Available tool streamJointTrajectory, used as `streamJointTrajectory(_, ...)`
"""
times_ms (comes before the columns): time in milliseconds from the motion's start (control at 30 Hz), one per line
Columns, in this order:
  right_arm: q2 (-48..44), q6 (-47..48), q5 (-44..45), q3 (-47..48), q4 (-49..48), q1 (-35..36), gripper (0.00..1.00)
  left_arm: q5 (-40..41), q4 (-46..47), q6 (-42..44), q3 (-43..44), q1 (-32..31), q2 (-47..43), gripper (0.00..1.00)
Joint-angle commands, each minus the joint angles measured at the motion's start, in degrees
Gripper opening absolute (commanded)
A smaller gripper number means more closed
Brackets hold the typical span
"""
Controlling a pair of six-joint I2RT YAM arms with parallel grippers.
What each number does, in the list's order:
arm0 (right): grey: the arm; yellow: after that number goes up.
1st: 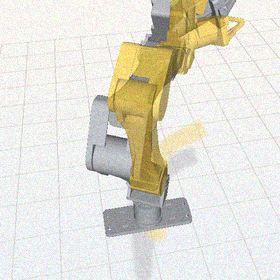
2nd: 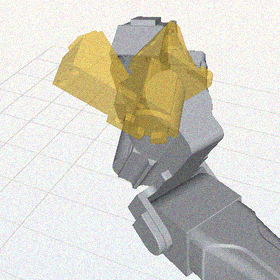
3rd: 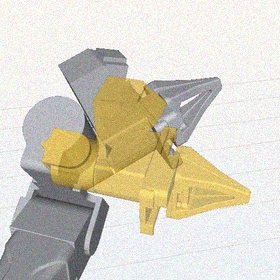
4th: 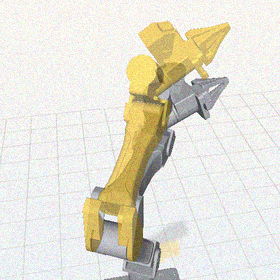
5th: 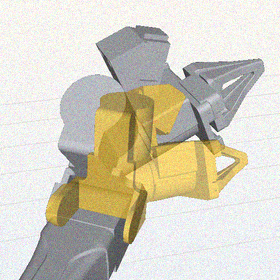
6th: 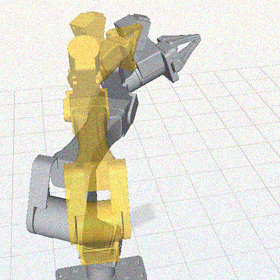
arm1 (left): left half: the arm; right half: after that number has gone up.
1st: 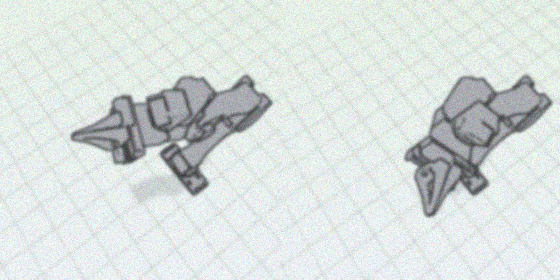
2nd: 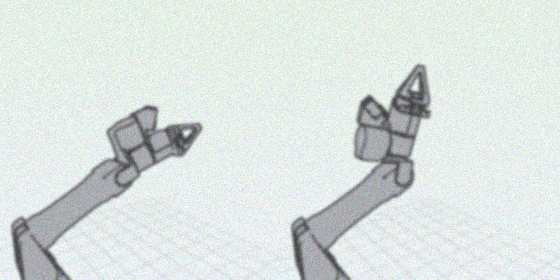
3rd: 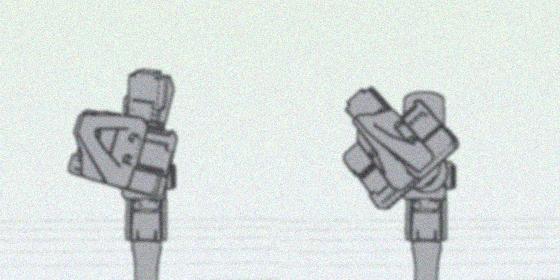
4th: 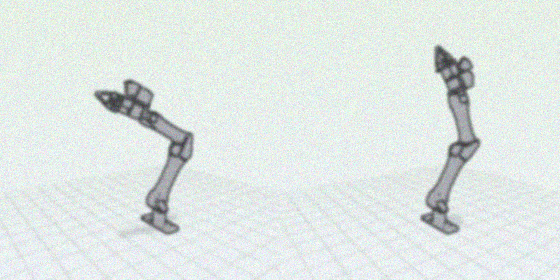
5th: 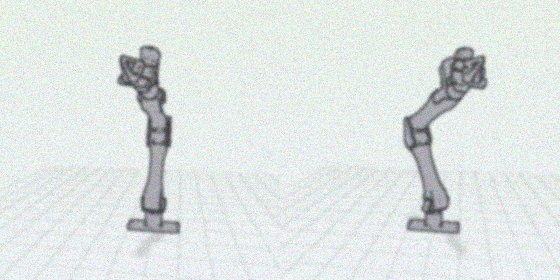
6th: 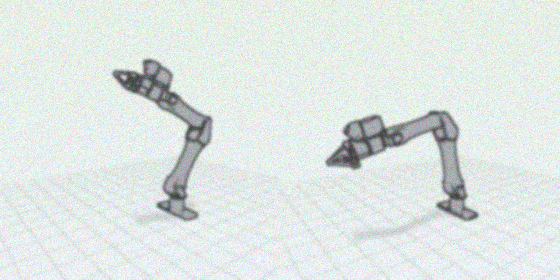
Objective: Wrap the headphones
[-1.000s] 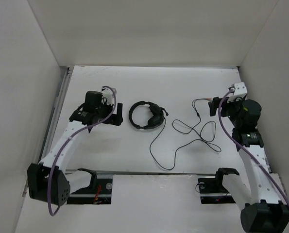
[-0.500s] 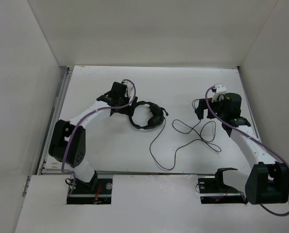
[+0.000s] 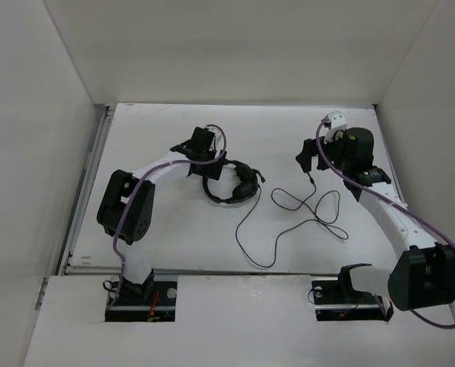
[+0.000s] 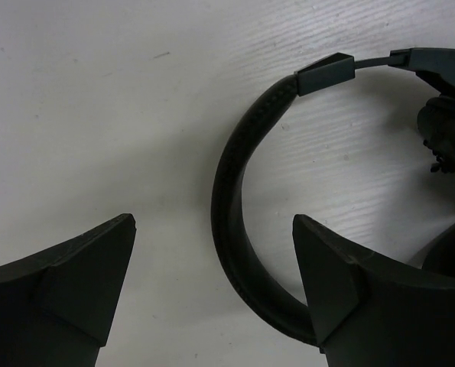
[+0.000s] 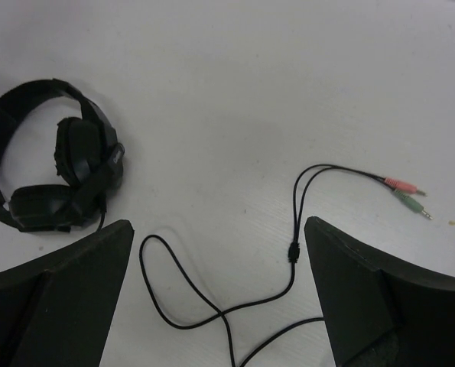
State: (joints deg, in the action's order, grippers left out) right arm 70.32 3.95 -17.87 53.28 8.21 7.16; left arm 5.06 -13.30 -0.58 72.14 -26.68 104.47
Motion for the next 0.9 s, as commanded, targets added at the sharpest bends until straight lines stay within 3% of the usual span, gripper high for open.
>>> streamJointTrajectory(0, 0.7, -2.2, 0.1, 2.3, -3.0, -1.0, 1.0, -0.6, -0.4, -1.4, 1.3, 0.3, -1.1, 0.81)
streamJointTrajectory(133, 0.8, -3.6, 0.1, 1.9, -4.1, -1.7, 1.0, -1.4, -0.5, -1.4, 0.2, 0.3, -0.2, 0.76)
streamJointTrajectory(267, 0.7, -4.6, 0.1, 2.0, -4.8, -2.0, 1.0, -1.5, -0.5, -1.3, -0.4, -0.3, 1.0, 0.64)
streamJointTrajectory(567, -0.6, -5.1, 0.0, 3.4, -5.4, -4.5, 1.0, -2.0, 0.5, -0.6, -1.9, -1.6, 4.5, 0.59)
streamJointTrajectory(767, -2.6, -6.4, -0.3, 3.1, -5.2, -7.8, 1.0, -2.1, 0.6, -0.7, -1.5, -2.3, 6.5, 0.44)
streamJointTrajectory(867, -3.4, -7.1, -0.7, 2.7, -5.3, -9.0, 1.0, -2.1, 0.6, -0.6, -1.3, -2.8, 7.7, 0.33)
